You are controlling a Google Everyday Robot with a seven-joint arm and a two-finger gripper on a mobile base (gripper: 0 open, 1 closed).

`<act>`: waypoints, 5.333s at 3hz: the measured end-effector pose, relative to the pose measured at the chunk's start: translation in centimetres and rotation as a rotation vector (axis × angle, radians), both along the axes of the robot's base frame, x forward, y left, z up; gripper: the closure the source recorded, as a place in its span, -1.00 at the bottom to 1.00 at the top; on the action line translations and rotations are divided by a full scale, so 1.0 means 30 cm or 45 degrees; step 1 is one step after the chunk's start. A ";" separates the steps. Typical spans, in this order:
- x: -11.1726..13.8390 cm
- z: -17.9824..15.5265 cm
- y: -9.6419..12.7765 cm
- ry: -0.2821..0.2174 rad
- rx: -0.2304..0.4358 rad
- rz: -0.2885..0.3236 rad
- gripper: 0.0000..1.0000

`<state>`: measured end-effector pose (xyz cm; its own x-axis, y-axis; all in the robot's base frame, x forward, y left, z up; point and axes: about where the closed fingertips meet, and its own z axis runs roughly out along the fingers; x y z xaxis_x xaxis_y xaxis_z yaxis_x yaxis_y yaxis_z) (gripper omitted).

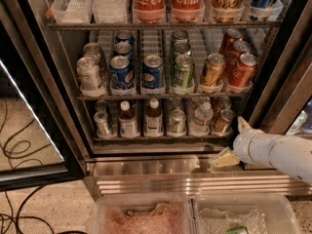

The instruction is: Pick orange can from bottom shelf of fridge

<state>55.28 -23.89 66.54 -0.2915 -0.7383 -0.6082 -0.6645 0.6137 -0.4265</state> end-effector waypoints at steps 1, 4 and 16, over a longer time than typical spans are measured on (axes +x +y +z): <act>0.014 -0.014 0.011 0.002 -0.022 0.002 -1.00; 0.095 -0.060 -0.012 0.000 -0.048 -0.026 -1.00; 0.164 -0.171 -0.093 -0.068 0.131 -0.164 -1.00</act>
Offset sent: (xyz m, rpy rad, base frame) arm 0.0239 -0.0009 -0.0185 -0.0671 0.0007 -0.0532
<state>60.20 -26.68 61.41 -0.3445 -0.6301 -0.6959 -0.5558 0.7343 -0.3897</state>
